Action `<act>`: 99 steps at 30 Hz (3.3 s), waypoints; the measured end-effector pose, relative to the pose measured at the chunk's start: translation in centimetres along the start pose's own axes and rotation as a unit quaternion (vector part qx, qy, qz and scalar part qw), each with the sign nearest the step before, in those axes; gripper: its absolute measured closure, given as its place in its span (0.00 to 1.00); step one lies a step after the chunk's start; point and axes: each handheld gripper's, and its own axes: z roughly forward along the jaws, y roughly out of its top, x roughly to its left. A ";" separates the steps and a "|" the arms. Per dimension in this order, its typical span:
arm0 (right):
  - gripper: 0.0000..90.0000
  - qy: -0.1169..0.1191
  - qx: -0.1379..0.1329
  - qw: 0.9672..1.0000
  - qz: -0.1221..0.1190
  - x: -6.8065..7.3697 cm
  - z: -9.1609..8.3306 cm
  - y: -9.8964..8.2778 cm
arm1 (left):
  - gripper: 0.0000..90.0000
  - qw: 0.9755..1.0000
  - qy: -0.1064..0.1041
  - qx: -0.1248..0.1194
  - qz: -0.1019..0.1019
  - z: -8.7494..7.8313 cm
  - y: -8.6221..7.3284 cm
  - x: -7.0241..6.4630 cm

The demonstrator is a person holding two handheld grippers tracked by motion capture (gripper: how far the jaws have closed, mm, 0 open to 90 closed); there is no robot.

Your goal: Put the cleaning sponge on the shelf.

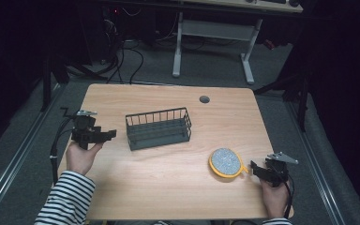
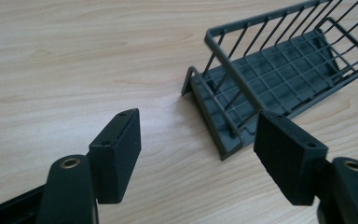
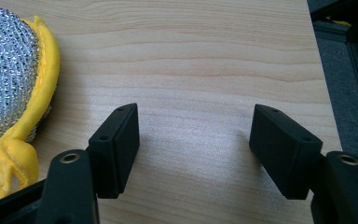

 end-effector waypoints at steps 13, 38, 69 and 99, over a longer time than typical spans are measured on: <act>0.37 0.001 0.000 1.000 -0.002 0.0 0.0 0.0 | 0.37 1.000 -0.010 0.016 0.022 1.2 2.4 -1.8; 0.37 0.001 0.000 1.000 -0.002 0.0 0.0 0.0 | 0.38 0.995 0.025 0.084 0.052 6.0 5.5 -3.5; 0.37 0.002 0.000 1.000 -0.002 0.0 0.0 0.0 | 0.67 0.988 0.042 0.124 0.085 7.5 4.7 -4.3; 0.37 0.003 0.000 1.000 -0.002 0.0 0.0 0.0 | 0.71 0.988 0.005 0.114 0.103 6.1 2.0 -5.1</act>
